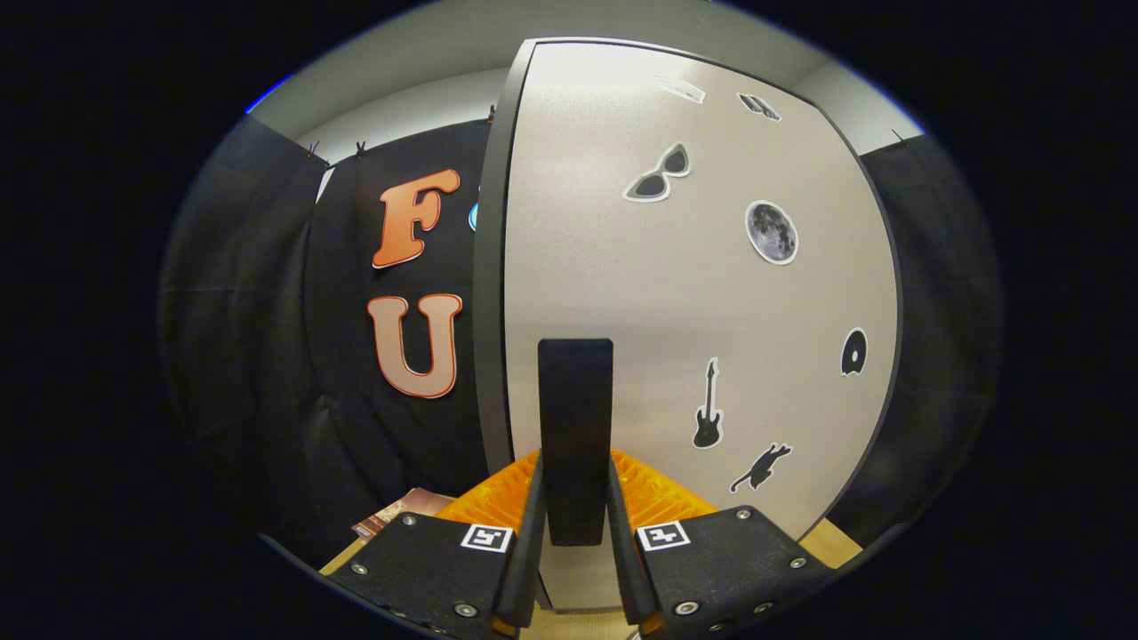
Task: Open the shoe cabinet door, grab the shoes and put them into the shoe cabinet, then close the shoe cabinet door.
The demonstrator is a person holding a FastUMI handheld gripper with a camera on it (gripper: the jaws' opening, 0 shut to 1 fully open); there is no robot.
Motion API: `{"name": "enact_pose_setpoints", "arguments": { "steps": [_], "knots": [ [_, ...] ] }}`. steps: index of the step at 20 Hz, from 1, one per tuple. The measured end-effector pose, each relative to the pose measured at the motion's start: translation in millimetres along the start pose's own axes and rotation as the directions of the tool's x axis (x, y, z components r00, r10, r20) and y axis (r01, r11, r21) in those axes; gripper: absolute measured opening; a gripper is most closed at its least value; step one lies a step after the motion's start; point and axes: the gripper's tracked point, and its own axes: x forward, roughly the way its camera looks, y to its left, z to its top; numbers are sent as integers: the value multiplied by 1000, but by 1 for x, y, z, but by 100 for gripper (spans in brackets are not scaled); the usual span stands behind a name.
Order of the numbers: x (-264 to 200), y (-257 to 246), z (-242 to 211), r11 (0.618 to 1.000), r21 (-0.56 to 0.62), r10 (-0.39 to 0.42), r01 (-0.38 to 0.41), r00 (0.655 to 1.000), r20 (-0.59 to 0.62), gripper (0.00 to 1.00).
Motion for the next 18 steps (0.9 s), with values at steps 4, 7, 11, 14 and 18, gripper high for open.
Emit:
{"name": "enact_pose_setpoints", "arguments": {
  "steps": [4, 7, 11, 14, 18],
  "knots": [
    [-11, -2, 0, 999, 28, 28, -28, 1000, 1, 33],
    [-30, -6, -1, 998, 40, 47, -48, 999, 8, 34],
    [-62, -18, -1, 996, 60, 62, -63, 998, 12, 33],
    [-79, -28, -1, 995, 76, 72, -72, 997, 10, 33],
    [-100, -39, -2, 994, 80, 74, -75, 997, 15, 33]
  ]
}}
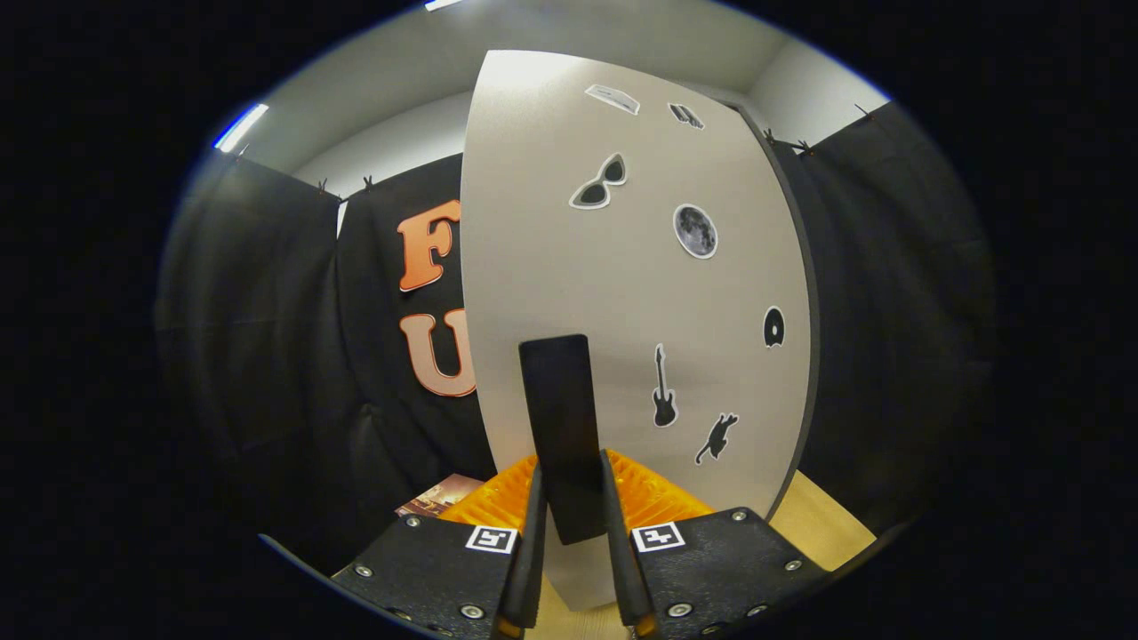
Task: Open the shoe cabinet door, grab the shoes and put them into the shoe cabinet, then close the shoe cabinet door.
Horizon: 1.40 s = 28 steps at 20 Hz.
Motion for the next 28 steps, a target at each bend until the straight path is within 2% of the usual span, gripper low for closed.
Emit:
{"name": "enact_pose_setpoints", "arguments": {
  "steps": [10, 23, 28],
  "knots": [
    [-37, -33, -2, 999, 39, -27, 26, 999, 22, 31],
    [-85, -110, -2, 984, 56, -171, 170, 985, 19, 31],
    [-91, -138, -1, 975, 23, -221, 221, 975, 29, 30]
  ]
}}
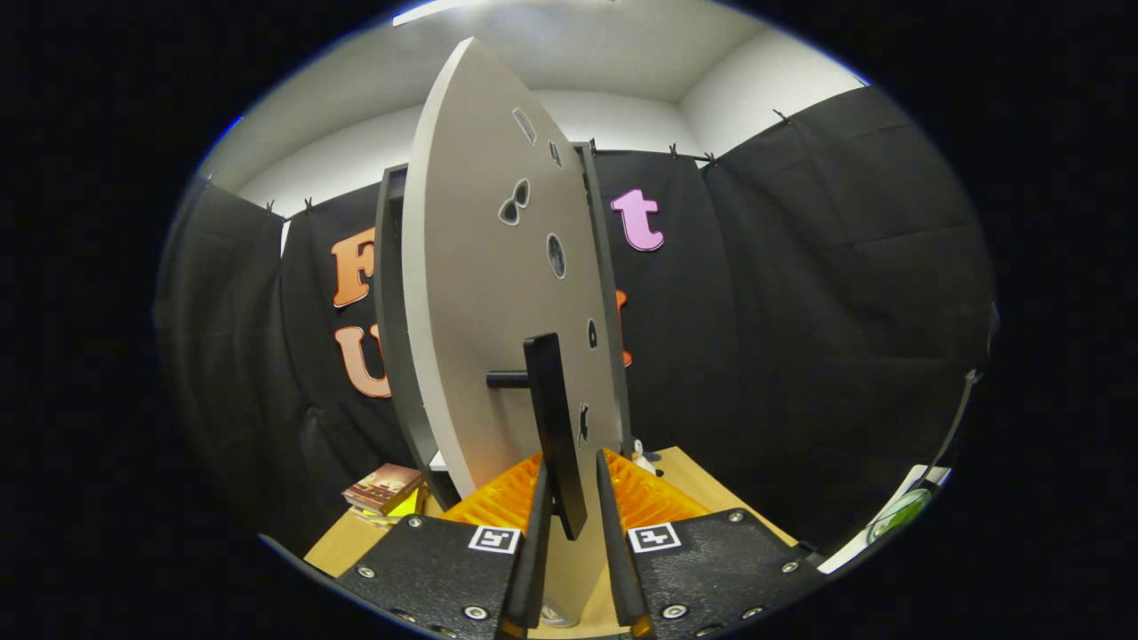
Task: Open the shoe cabinet door, grab the shoes and put them into the shoe cabinet, then close the shoe cabinet door.
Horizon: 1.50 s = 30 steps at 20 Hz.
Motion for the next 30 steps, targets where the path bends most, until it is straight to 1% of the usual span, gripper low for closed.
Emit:
{"name": "enact_pose_setpoints", "arguments": {
  "steps": [4, 9, 11, 12, 18, 20, 24, 28, 30],
  "knots": [
    [3, -11, 1, 999, 8, -34, 34, 999, 9, 30],
    [1, -59, 8, 997, 27, -73, 72, 997, 30, 30],
    [3, -69, 8, 997, 22, -79, 78, 996, 46, 27],
    [5, -73, 9, 997, 23, -72, 71, 996, 46, 24],
    [6, -85, 7, 999, -23, -43, 44, 998, 34, 25],
    [3, -91, 8, 997, -43, -58, 59, 998, 32, 25],
    [0, -108, 9, 996, -44, -79, 81, 996, 41, 26],
    [-10, -126, 19, 991, -42, -122, 125, 990, 70, 26],
    [-18, -128, 25, 990, -46, -128, 132, 988, 85, 26]
  ]
}}
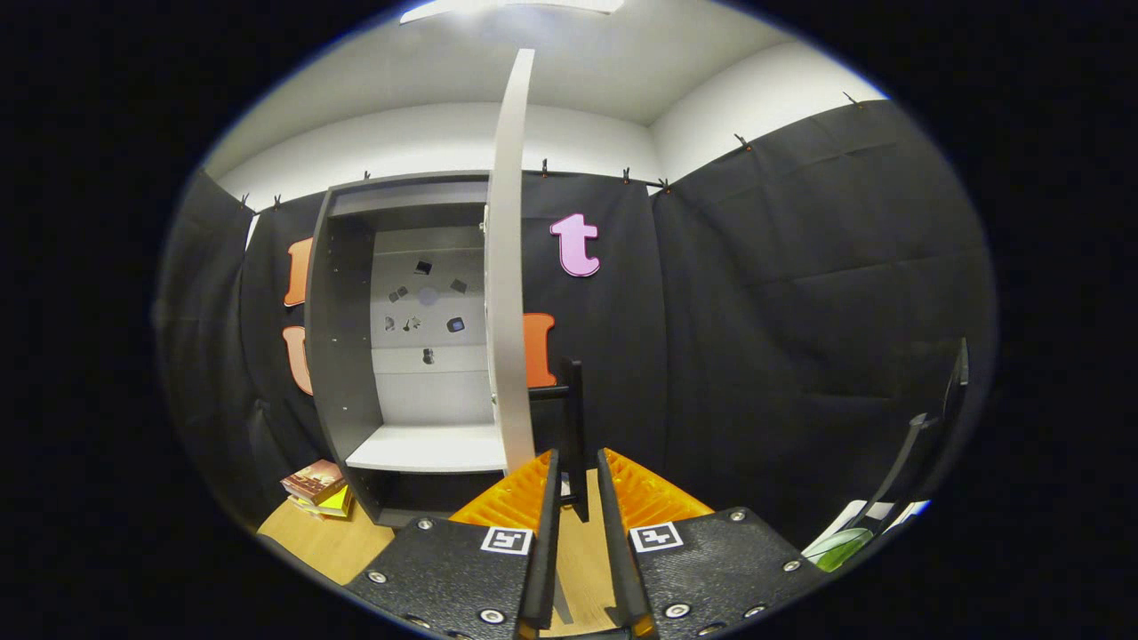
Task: Open the shoe cabinet door, grab the shoes and put them into the shoe cabinet, then close the shoe cabinet door.
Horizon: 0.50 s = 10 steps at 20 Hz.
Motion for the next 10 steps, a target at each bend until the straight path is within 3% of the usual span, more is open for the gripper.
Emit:
{"name": "enact_pose_setpoints", "arguments": {
  "steps": [5, 10],
  "knots": [
    [-17, 17, 12, 1000, -12, 10, -10, 1000, 14, 28],
    [-28, 68, 20, 996, -11, 83, -83, 996, 19, 28]
  ]
}}
